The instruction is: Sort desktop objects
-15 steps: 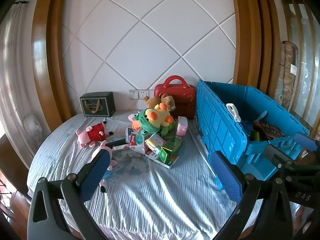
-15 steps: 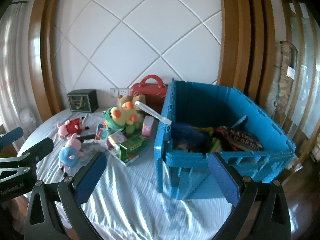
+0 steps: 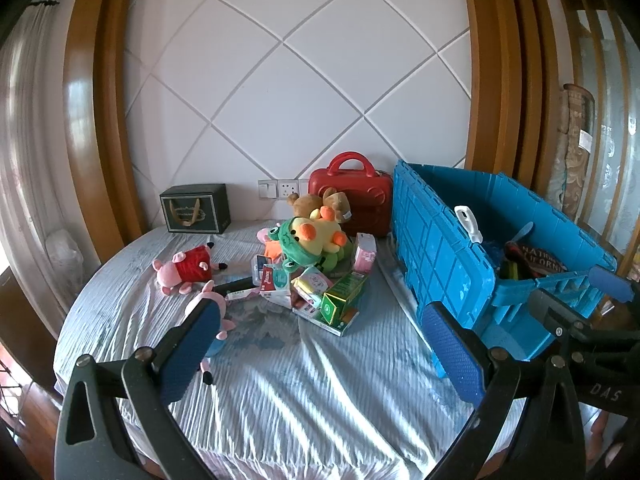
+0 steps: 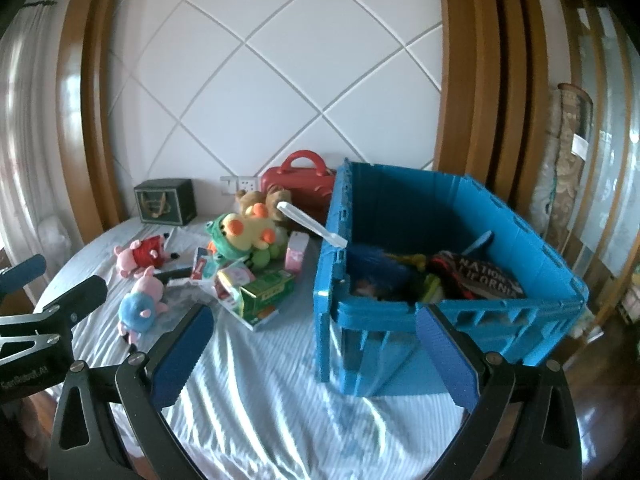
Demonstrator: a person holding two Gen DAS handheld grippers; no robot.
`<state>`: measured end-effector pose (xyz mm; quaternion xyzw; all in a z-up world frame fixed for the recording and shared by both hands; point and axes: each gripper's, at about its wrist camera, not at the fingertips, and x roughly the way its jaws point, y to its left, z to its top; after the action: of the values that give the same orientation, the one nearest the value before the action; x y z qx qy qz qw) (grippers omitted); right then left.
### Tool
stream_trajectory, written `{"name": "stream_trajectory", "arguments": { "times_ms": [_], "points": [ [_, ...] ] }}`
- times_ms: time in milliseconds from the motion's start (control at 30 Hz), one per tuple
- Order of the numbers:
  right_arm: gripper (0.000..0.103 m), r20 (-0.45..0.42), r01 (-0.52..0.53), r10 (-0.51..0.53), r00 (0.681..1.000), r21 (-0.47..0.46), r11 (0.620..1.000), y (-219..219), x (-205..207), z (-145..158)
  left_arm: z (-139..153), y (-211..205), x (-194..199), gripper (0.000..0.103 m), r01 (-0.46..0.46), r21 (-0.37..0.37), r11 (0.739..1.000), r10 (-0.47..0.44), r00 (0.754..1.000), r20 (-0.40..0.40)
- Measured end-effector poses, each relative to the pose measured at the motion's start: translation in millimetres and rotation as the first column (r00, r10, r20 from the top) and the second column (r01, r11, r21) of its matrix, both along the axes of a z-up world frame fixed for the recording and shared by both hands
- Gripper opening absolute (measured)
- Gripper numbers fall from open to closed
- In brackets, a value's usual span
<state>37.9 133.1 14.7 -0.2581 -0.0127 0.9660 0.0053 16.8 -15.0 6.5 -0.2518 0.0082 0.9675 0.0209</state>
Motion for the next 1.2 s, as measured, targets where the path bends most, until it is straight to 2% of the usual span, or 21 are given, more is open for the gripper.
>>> {"name": "stream_trajectory", "arguments": {
  "times_ms": [900,1200],
  "points": [
    [0.103,0.008,0.002,-0.002,1.0,0.004,1.0,-15.2,4.1,-4.7,-8.3,-9.2,0.7,0.103,0.009,0.003,1.0,-0.009,1.0,-0.002],
    [0.103,0.046,0.007,-0.007,0.999,-0.001,1.0,-38.0,-4.6,-21.6,-27.6,-31.6,-8.8,0.103,0.014,0.007,1.0,-0.014,1.0,0.005]
  ]
}}
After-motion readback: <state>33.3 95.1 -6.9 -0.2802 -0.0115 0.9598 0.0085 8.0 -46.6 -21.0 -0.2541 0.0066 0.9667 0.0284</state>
